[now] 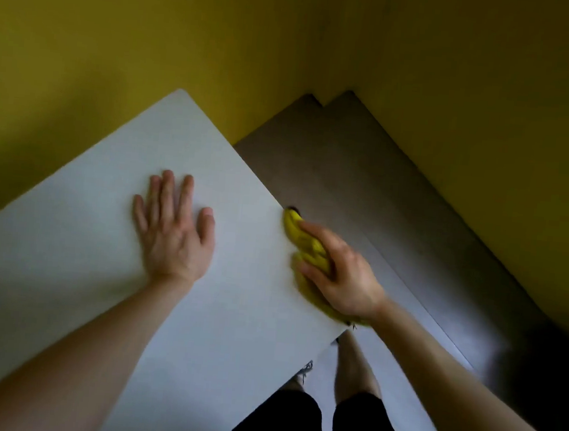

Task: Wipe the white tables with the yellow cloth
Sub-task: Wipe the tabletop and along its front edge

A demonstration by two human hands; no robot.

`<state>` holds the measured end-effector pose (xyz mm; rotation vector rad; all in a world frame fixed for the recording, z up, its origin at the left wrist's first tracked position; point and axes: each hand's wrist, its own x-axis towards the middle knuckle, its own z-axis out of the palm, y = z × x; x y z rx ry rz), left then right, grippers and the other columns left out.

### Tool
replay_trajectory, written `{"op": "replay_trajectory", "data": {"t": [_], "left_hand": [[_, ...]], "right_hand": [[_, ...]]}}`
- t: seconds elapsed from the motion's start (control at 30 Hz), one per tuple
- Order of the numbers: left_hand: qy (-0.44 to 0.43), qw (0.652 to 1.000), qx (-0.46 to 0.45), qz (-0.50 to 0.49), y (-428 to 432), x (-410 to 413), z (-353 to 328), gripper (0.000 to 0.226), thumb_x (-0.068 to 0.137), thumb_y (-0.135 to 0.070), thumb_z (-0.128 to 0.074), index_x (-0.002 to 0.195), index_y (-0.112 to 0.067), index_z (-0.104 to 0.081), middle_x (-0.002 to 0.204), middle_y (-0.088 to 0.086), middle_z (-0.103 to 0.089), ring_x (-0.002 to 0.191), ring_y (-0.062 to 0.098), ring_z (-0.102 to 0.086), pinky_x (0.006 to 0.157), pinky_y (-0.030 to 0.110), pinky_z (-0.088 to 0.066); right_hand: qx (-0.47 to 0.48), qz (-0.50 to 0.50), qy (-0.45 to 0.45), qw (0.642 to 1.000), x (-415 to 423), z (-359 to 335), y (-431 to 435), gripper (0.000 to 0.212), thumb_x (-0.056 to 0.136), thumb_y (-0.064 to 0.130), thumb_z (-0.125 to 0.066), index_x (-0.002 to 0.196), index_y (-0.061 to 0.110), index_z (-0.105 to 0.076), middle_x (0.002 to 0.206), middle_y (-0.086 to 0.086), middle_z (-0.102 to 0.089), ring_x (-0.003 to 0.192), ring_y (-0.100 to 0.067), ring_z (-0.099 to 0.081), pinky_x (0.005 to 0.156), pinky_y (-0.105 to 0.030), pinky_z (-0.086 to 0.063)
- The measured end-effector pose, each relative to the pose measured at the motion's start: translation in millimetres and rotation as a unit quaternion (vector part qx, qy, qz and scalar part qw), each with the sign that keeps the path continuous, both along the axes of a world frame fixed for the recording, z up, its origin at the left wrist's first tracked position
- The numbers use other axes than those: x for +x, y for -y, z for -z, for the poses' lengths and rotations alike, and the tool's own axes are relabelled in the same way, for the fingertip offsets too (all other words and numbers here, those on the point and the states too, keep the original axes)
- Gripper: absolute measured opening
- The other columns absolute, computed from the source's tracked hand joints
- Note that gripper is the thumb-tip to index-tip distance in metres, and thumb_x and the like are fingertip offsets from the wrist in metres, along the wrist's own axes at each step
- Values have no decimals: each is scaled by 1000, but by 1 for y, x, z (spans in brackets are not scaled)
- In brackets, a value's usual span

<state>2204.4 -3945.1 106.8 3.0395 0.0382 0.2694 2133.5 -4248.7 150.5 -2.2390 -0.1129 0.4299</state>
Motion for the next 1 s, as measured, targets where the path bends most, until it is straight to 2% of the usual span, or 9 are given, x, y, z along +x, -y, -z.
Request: {"op": "replay_trajectory", "data": {"t": [0.07, 0.13, 0.33, 0.47, 0.57, 0.67, 0.83, 0.93, 1.0], "left_hand": [[-2, 1000, -1, -6, 1, -1, 0, 64, 110, -50, -40, 168, -24, -36, 178, 12, -26, 167, 30, -19, 132, 61, -15], [-7, 1000, -2, -5, 2, -2, -1, 64, 110, -50, -40, 168, -24, -35, 178, 13, -27, 167, 31, -19, 132, 61, -15], [3, 1000, 0, -4, -1, -1, 1, 65, 108, -51, -43, 167, -23, -37, 177, 13, -30, 166, 31, -21, 132, 60, -16], [7, 1000, 3, -1, -3, 1, 3, 66, 108, -53, -41, 167, -24, -38, 177, 12, -30, 166, 29, -21, 132, 59, -16], [8, 1000, -5, -3, -4, 2, 3, 65, 107, -52, -44, 166, -24, -39, 176, 12, -32, 166, 30, -23, 133, 58, -15], [1, 1000, -4, -3, 0, 2, 2, 65, 107, -51, -43, 166, -24, -38, 176, 13, -31, 166, 31, -22, 132, 60, -15], [-16, 1000, -10, -1, 0, 3, 2, 66, 107, -52, -42, 166, -24, -35, 176, 15, -28, 166, 32, -20, 132, 62, -14], [-17, 1000, -11, -1, 0, 4, 4, 66, 106, -53, -41, 166, -24, -36, 176, 16, -29, 166, 33, -21, 132, 62, -14], [-13, 1000, -6, 1, 0, 6, 5, 67, 106, -53, -39, 165, -23, -36, 176, 17, -29, 165, 34, -21, 132, 63, -14]], "right_hand": [[-27, 15, -32, 999, -47, -9, 28, 63, 103, 57, -58, 161, 49, -35, 144, 10, -62, 121, -16, -64, 103, -37, -53], [-49, 25, -43, 998, -49, -11, 25, 61, 105, 55, -57, 160, 48, -35, 144, 8, -63, 120, -20, -65, 100, -37, -53], [-47, -11, 31, 998, 120, 13, -93, 82, 101, 44, -69, 170, 31, -27, 168, 0, -41, 141, -28, -54, 111, -33, -44], [-61, -16, 33, 997, 183, 13, -138, 83, 101, 46, -67, 171, 29, -26, 166, -4, -43, 140, -29, -56, 112, -35, -47], [-43, 36, 58, 997, 146, 15, -118, 67, 104, 45, -64, 164, 27, -40, 154, -4, -54, 130, -31, -61, 104, -41, -53], [-40, 105, 74, 991, 60, 13, -73, 47, 105, 46, -61, 148, 27, -51, 135, -1, -63, 112, -30, -66, 92, -49, -58], [-108, 210, 84, 968, -52, 10, -22, 41, 106, 54, -62, 142, 33, -56, 127, 7, -67, 97, -24, -70, 80, -42, -61], [-81, 342, 136, 926, -89, 20, -35, 41, 105, 41, -70, 142, 26, -61, 132, 7, -67, 111, -16, -67, 91, -41, -58], [-28, 474, 147, 868, -110, 28, -70, 48, 105, 30, -72, 150, 22, -57, 154, 4, -57, 137, -15, -57, 108, -48, -53]]}}
